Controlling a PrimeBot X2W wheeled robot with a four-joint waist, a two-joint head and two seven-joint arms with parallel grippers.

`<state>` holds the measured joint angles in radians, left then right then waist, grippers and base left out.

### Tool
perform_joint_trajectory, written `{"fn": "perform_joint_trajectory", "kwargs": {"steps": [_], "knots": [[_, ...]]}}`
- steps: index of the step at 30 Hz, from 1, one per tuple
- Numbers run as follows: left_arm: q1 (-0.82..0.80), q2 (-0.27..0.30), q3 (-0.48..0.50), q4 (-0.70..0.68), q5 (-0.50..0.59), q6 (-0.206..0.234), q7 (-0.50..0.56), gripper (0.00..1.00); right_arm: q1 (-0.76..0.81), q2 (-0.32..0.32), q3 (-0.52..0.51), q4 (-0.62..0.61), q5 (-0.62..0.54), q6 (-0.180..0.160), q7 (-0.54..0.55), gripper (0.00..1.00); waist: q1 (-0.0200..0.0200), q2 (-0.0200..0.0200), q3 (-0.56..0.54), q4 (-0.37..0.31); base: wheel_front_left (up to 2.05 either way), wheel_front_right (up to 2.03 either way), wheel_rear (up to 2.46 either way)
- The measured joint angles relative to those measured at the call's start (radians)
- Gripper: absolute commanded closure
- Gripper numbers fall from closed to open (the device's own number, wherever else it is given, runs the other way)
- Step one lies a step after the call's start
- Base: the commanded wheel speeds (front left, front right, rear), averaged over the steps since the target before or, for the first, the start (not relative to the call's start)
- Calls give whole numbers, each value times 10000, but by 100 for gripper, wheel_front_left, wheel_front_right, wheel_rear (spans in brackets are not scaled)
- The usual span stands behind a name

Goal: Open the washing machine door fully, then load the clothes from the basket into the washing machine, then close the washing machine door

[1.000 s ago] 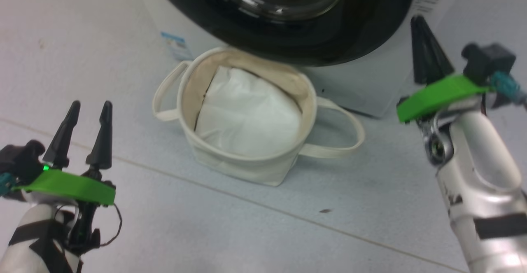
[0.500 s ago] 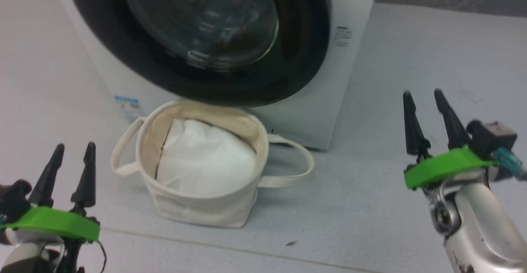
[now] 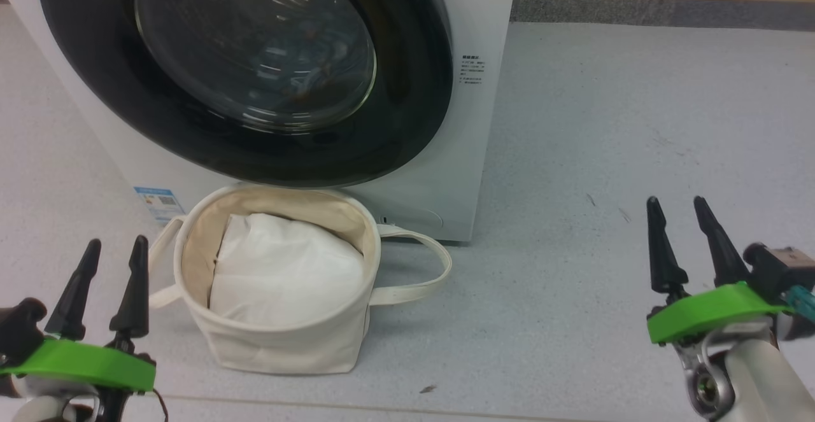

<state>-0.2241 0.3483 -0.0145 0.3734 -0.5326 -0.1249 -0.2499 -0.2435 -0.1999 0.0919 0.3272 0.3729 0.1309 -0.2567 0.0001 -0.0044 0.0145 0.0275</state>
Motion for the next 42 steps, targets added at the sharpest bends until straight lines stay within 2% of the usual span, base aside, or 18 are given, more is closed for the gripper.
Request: {"fn": "perform_joint_trajectory", "kwargs": {"steps": [8,42], "knots": [[231,111,-79,-155,-194,0,0,0,588,42,-445,-182,84,0,0,0,0,0,-20,6,0,0,0],[232,209,-663,-102,-380,0,0,0,689,249,-372,31,142,0,0,0,-1,0,-54,279,0,0,0]]}}
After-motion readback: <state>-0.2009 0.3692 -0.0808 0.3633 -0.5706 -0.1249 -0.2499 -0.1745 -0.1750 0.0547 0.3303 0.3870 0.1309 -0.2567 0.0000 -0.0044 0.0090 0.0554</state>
